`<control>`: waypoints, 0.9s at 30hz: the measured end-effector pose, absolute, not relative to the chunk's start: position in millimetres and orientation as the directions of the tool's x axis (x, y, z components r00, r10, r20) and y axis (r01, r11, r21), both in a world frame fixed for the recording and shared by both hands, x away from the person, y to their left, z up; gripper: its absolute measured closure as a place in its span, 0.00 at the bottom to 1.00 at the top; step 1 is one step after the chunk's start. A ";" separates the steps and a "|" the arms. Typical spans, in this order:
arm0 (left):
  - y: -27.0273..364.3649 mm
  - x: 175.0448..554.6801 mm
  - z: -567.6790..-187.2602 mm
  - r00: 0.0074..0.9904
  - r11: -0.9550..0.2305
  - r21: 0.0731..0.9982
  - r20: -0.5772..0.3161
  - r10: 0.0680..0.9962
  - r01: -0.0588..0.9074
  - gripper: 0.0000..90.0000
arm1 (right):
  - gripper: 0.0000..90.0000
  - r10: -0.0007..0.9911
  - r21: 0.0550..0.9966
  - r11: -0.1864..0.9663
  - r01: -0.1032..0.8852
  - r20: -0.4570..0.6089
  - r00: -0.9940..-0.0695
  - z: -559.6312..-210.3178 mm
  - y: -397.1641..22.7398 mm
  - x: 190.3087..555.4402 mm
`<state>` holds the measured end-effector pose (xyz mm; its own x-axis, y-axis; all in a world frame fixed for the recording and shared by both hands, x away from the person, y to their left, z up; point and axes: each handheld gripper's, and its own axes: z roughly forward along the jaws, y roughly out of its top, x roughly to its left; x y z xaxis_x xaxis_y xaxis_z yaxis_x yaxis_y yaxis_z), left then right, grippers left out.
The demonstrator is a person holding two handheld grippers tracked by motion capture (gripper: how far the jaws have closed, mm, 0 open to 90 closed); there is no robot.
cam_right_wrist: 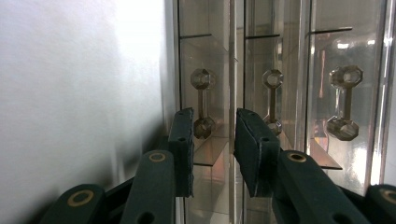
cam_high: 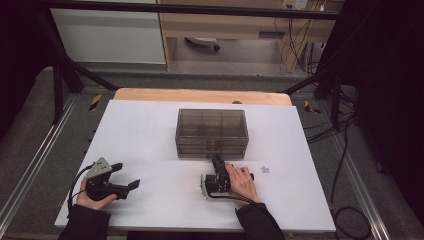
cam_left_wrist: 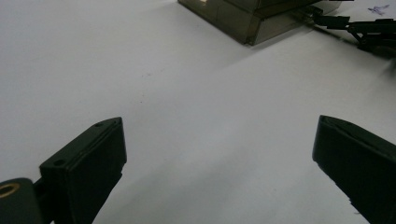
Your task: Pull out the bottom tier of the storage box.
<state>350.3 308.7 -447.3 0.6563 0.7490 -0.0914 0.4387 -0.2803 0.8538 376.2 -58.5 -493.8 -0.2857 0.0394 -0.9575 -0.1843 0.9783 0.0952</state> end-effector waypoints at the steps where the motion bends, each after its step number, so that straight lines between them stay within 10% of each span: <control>1: 308.7 350.4 -447.3 0.656 -0.281 0.854 -0.091 0.749 0.439 0.02 | 0.76 0.033 0.090 0.978 -0.190 -0.958 -0.286 -493.3 -58.4 375.6; 27: 308.5 350.4 -447.5 0.657 -0.282 0.853 -0.090 0.749 0.439 0.02 | 0.76 0.026 0.088 0.976 -0.198 -0.956 -0.293 -492.7 -60.2 360.1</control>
